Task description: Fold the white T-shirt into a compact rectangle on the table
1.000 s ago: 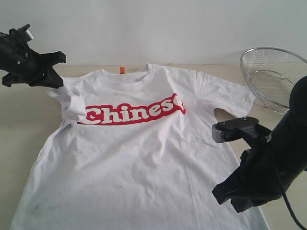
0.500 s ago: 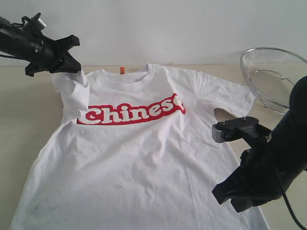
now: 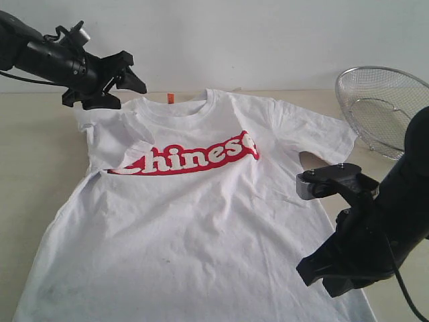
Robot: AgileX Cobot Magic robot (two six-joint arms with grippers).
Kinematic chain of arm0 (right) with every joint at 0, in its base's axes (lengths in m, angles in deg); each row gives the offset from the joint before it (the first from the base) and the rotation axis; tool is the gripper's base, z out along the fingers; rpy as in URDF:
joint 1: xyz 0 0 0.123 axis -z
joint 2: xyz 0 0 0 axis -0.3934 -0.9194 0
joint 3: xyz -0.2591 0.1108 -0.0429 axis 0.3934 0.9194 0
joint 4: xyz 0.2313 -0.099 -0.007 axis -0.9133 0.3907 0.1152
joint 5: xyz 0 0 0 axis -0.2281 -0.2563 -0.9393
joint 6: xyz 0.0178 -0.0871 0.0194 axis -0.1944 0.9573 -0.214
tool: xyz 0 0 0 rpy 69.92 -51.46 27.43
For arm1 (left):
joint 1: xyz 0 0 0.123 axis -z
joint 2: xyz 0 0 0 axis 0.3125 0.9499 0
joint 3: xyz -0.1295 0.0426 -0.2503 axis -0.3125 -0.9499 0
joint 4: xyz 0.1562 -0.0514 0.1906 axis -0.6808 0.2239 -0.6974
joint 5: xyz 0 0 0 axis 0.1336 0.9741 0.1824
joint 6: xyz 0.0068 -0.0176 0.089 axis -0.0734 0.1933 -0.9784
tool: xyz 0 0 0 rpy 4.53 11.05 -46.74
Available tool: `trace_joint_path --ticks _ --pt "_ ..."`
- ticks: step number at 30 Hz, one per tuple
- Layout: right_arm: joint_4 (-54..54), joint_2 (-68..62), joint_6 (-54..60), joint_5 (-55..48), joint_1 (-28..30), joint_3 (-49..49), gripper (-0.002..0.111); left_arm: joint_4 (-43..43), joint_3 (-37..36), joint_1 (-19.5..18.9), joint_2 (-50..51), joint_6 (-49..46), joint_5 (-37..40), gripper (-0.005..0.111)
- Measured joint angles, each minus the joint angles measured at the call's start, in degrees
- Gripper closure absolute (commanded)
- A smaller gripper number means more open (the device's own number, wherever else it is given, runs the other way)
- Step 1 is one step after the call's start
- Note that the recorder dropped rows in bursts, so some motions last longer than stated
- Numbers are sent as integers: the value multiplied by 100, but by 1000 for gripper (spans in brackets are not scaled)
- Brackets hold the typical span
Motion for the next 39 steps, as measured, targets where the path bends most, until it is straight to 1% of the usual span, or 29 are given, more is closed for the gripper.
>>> trace_joint_path --ticks 4,8,11,12,16,20,25,31,35,39 --pt "0 0 0 0 0 0 108 102 0 0 0 -139 208 61" --pt "0 0 0 0 0 0 108 112 35 0 0 -226 581 87" --pt "0 0 0 0 0 0 108 10 58 -10 0 -239 965 100" --pt "0 0 0 0 0 0 108 -121 58 -10 0 -223 1087 102" --pt "0 0 0 0 0 0 108 -849 58 -10 0 46 1508 102" --pt "0 0 0 0 0 0 108 -1585 58 -10 -14 401 1662 102" --pt "0 0 0 8 0 0 108 -2476 24 -10 -280 726 1916 102" --pt "0 0 0 66 0 0 108 -2717 -251 -10 -464 908 1964 102" --pt "0 0 0 91 0 0 108 -2704 -576 -10 -464 930 1694 102" --pt "0 0 0 103 0 0 108 -2634 -714 -10 -464 919 1452 102"
